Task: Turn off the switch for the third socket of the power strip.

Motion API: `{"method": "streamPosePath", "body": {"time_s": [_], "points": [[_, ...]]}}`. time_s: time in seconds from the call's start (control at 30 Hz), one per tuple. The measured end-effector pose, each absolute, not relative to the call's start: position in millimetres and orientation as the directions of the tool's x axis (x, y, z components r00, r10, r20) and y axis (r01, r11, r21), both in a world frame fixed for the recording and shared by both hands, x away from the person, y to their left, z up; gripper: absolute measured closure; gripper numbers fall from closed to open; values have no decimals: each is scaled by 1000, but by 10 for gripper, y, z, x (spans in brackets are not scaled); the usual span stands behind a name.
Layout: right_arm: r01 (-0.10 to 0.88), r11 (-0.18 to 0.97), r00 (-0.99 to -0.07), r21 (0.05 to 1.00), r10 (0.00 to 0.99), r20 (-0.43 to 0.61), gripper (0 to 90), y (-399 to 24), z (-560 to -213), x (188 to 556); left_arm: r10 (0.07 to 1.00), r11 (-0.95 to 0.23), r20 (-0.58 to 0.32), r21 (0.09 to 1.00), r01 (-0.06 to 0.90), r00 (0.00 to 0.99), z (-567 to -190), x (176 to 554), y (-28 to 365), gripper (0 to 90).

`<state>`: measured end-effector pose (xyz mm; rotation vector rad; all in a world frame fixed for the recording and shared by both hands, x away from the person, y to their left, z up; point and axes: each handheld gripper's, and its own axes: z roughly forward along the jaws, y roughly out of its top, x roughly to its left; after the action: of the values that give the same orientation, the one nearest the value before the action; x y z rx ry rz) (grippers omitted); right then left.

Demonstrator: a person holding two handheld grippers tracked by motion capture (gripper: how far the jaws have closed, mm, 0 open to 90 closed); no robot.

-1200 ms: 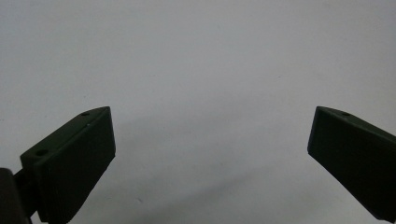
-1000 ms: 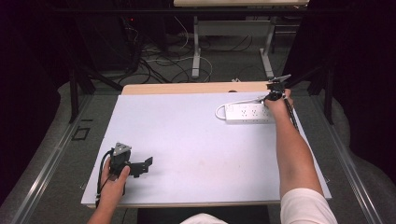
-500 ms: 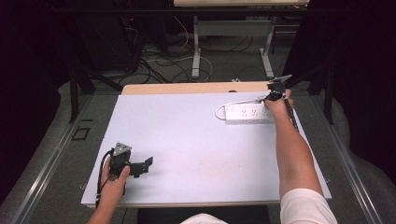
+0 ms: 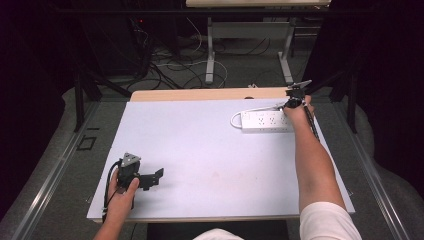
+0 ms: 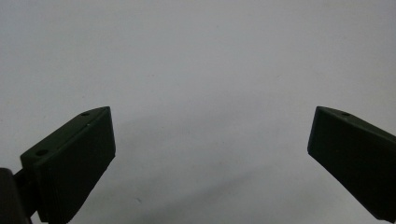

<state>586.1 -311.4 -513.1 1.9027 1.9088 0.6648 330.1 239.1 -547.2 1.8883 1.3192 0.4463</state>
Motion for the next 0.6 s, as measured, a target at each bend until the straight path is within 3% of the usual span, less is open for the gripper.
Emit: {"method": "streamPosePath", "body": {"time_s": [0.6], "points": [[807, -32, -16, 589, 997, 75, 900, -3123, -5184, 5839, 904, -166, -139, 756, 633, 404, -5478, 3302, 2388, 7]]}}
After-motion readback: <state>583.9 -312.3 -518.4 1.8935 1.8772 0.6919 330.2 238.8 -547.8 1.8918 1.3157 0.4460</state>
